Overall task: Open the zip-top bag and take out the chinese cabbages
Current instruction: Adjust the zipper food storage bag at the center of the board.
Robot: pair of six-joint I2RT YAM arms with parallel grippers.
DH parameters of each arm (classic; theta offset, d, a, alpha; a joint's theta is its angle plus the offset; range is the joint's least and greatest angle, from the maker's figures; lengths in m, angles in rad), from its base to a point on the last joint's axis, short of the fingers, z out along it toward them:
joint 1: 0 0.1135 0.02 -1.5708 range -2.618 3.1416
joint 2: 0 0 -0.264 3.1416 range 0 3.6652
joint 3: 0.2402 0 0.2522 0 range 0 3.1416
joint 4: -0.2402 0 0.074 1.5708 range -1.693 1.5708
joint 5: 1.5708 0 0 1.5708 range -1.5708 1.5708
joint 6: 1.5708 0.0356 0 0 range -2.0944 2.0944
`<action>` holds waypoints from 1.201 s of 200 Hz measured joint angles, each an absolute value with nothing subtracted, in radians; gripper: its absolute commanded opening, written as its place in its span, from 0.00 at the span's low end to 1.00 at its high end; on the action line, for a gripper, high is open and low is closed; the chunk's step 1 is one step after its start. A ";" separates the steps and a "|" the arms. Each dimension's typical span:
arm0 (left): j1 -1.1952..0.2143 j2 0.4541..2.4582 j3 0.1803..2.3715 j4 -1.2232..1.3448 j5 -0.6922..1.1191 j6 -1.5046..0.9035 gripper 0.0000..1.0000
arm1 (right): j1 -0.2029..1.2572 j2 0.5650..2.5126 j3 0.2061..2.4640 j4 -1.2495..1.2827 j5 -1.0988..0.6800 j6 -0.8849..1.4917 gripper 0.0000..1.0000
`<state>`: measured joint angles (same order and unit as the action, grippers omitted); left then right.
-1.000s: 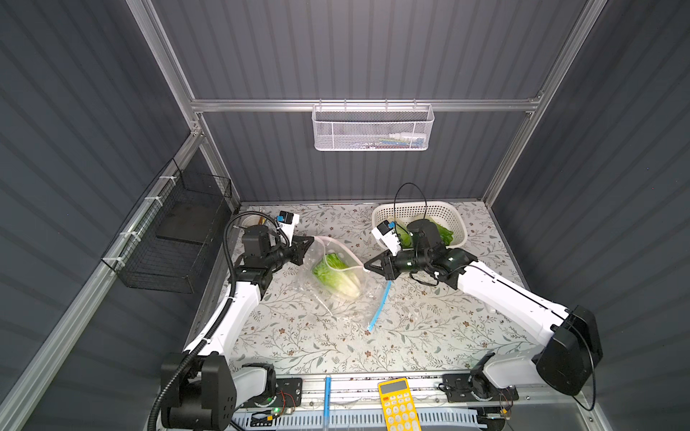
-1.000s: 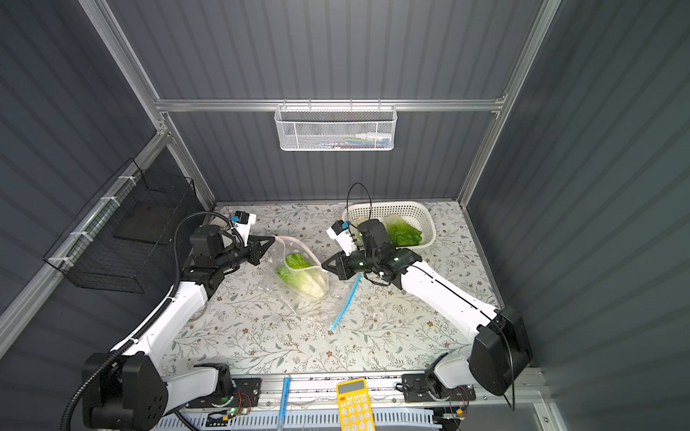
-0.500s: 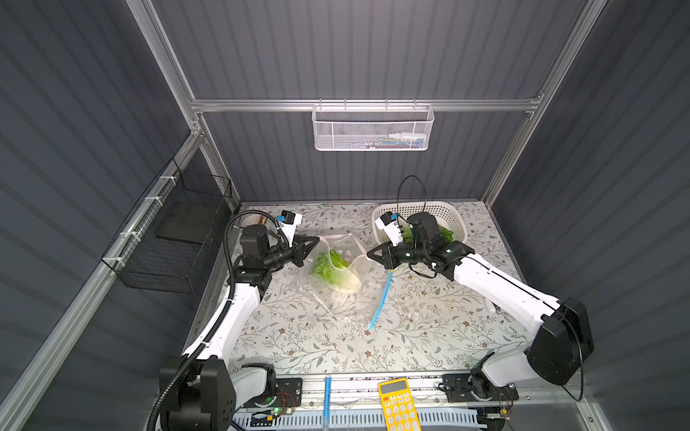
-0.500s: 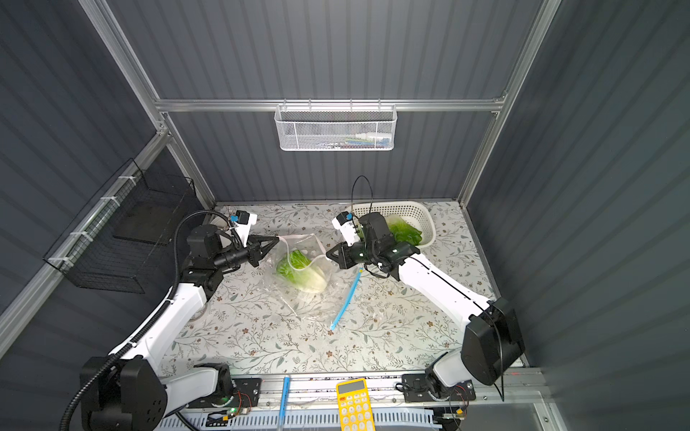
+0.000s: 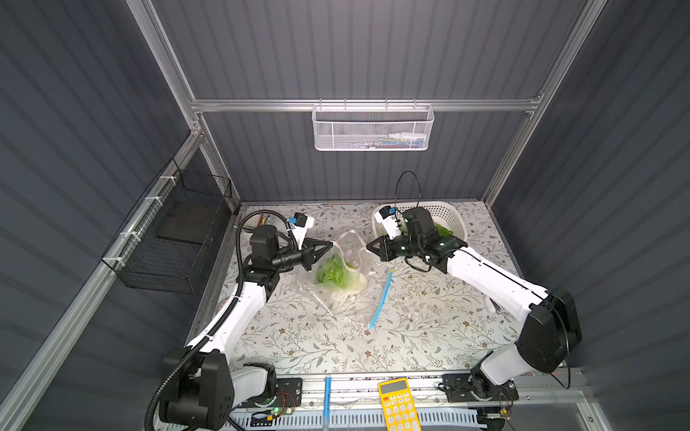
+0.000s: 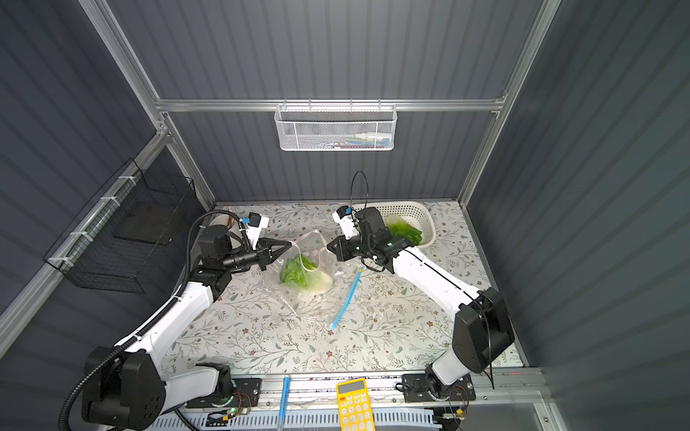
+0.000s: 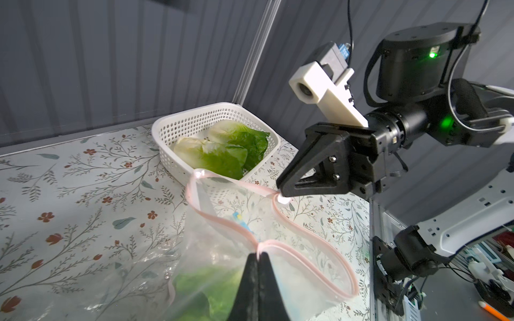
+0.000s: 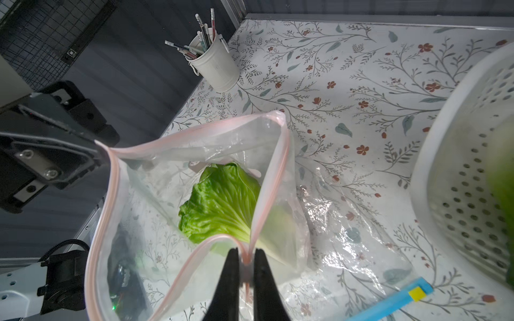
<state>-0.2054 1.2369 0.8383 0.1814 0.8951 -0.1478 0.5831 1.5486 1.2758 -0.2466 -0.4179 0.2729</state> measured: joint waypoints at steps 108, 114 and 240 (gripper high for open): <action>-0.289 1.307 0.841 0.158 0.941 -0.146 0.00 | 0.583 1.570 1.286 -0.208 -0.392 0.262 0.09; -0.293 1.315 0.843 0.150 0.941 -0.143 0.00 | 0.583 1.570 1.286 -0.210 -0.387 0.260 0.12; -0.326 1.338 0.867 0.083 0.939 -0.115 0.00 | 0.583 1.476 1.286 -0.286 -0.221 0.236 0.76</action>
